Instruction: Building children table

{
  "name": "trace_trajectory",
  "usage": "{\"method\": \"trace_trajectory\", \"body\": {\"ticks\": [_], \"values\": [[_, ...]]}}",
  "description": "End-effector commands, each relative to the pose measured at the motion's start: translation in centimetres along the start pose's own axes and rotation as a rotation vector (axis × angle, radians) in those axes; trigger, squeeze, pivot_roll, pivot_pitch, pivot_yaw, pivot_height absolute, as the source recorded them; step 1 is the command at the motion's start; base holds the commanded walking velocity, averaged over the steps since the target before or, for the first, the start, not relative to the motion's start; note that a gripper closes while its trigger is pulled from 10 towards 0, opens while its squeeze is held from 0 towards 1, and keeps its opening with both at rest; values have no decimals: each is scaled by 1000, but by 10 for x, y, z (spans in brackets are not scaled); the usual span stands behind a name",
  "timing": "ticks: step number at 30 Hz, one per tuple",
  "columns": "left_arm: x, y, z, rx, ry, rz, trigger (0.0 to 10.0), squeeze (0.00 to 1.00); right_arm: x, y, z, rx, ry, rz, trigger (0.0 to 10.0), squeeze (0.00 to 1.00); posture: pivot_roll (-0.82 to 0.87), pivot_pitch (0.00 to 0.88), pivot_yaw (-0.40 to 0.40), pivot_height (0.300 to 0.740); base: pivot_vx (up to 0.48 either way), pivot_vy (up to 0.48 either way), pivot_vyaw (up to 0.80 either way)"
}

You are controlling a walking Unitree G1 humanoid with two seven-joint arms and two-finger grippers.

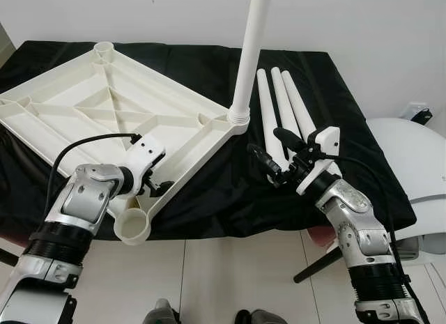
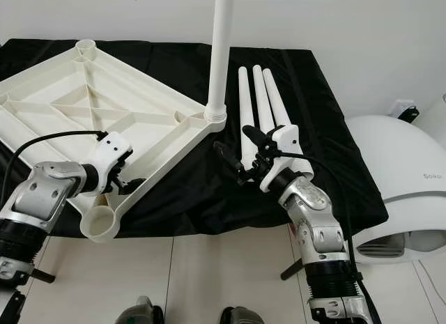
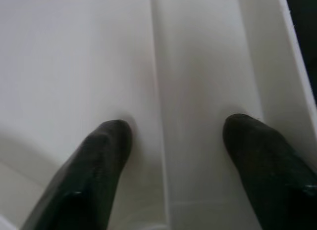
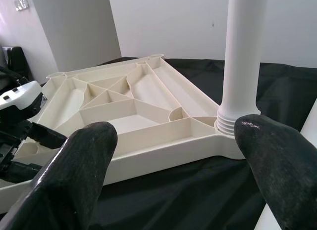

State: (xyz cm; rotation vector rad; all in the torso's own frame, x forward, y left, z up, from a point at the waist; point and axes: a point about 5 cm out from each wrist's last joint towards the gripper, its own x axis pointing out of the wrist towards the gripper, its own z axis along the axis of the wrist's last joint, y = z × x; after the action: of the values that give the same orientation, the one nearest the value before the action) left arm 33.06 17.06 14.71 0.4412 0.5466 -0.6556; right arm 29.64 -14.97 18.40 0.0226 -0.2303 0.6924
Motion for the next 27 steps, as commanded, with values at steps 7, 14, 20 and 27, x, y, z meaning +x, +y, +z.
{"method": "trace_trajectory", "body": {"ticks": [7,14,20,27], "values": [[15,0,1,-103,12,88,0,0,-2,1,0,-4,2,1,10000,0,-15,44,-13,740,0,0,0],[27,5,30,-194,-86,158,0,0,-2,4,-1,-3,4,2,10000,0,-17,41,-9,740,0,0,0],[31,6,42,-216,-124,184,0,0,-2,6,-2,-2,5,3,10000,0,-23,39,-5,740,0,0,0],[36,9,61,-226,-173,207,0,0,-3,6,-2,5,2,-4,10000,0,-18,48,0,740,0,0,0]]}}
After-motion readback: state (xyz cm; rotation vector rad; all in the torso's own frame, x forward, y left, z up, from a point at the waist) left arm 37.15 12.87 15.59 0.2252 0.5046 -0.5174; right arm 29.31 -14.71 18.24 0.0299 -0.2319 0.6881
